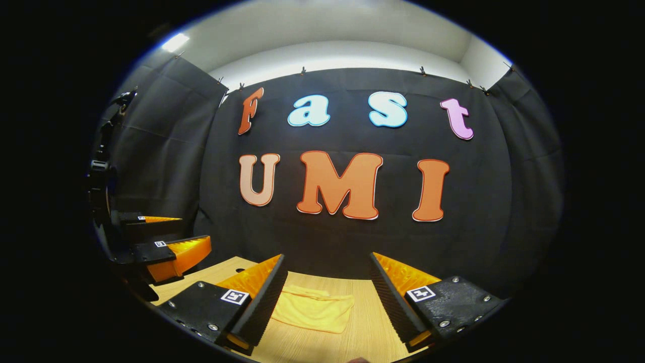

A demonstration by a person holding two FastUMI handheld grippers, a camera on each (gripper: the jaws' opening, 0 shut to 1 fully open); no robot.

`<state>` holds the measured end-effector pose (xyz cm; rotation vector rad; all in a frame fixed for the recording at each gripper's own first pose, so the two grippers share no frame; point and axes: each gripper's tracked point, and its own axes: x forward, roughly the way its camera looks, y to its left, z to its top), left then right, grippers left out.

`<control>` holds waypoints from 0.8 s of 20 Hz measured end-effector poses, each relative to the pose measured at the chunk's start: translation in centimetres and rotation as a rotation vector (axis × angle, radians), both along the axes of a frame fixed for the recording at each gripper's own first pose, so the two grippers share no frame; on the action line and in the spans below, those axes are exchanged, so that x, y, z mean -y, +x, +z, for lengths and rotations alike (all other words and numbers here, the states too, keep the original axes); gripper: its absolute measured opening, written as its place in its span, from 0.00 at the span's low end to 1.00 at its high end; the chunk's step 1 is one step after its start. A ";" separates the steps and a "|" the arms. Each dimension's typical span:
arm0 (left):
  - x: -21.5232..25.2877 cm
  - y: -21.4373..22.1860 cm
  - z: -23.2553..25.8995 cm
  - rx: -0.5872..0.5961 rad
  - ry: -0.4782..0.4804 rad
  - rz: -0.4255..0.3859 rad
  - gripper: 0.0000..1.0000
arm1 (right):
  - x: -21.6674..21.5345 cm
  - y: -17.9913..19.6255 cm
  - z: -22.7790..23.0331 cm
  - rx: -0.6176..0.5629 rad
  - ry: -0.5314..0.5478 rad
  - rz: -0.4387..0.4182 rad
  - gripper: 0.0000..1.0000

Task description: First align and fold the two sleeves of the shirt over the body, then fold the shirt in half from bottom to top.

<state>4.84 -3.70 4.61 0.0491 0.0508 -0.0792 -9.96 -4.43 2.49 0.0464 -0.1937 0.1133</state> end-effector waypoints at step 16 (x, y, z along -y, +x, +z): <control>0.9 -1.5 -1.2 0.003 0.009 -0.024 0.96 | 0.3 -1.0 -2.2 -0.015 0.036 0.005 0.98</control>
